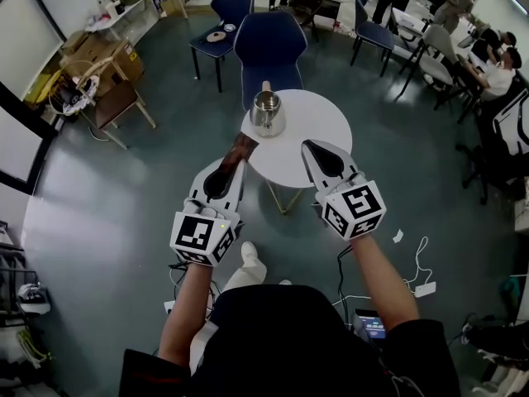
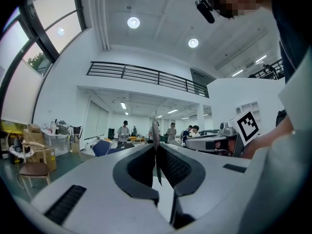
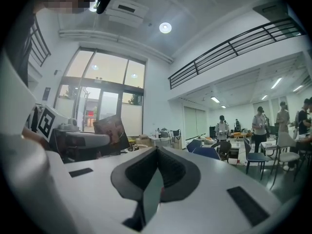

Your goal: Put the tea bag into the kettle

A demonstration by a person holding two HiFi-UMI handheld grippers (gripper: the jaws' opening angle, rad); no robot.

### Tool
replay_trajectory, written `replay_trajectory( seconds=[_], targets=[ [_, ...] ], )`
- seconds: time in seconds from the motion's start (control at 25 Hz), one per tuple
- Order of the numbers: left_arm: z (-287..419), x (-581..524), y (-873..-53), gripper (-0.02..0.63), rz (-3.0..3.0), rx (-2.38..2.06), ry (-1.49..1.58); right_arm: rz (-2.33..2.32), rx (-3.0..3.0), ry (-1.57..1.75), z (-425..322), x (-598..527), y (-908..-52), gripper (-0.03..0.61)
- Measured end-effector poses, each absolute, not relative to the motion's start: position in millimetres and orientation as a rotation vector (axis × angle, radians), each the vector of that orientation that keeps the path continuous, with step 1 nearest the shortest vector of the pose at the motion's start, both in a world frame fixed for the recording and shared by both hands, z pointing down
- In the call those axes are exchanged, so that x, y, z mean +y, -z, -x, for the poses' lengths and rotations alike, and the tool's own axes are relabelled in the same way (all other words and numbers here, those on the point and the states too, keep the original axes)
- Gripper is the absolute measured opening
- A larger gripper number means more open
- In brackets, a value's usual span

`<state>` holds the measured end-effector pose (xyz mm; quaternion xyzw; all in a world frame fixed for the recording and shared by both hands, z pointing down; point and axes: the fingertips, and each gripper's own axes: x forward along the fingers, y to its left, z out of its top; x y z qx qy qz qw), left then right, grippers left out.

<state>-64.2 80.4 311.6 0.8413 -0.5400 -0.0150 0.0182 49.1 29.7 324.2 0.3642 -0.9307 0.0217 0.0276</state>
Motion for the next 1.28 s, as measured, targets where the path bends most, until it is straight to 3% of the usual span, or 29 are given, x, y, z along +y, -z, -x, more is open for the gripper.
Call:
replay_trajectory(
  seconds=[1.28],
  targets=[
    [183, -77, -344, 0.032, -2.647, -1.507, 0.031, -1.272, -2.73, -0.102, 58, -125, -346, 0.018]
  ],
)
